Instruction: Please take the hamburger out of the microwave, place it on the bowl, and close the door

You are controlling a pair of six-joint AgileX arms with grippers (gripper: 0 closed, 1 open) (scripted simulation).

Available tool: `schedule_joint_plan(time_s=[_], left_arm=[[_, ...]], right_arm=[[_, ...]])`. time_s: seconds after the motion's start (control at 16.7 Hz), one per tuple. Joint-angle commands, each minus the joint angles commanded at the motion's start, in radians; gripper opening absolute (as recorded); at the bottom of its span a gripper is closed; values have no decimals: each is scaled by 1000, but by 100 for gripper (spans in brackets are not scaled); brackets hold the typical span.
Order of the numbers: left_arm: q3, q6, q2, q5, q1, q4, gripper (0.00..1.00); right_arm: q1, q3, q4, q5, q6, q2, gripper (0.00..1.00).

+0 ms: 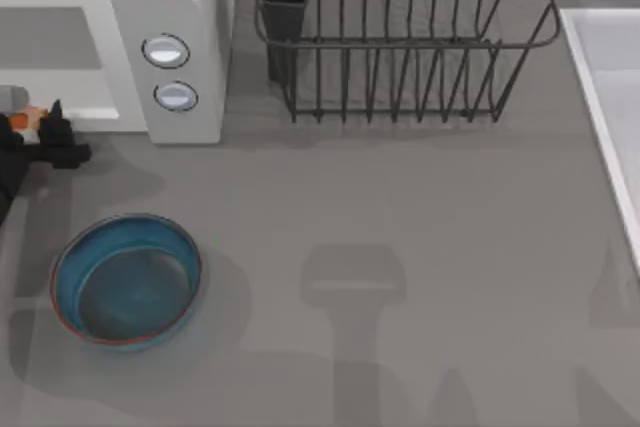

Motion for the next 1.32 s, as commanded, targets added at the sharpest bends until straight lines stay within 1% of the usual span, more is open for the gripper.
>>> schedule_joint_plan(time_s=[0.24,0.36,0.84,0.96,1.32], left_arm=[[5,0,-1,1,-8,-4,0],[6,0,-35,0,-8,-39,0],[13,2,-344,-3,-7,-358,0],[15,2,-394,-4,-7,-410,0],[14,4,-402,-4,-7,-419,0]], right_arm=[[0,0,0,0,0,0,100],[0,0,0,0,0,0,100],[0,0,0,0,0,0,100],[0,0,0,0,0,0,100],[0,0,0,0,0,0,100]])
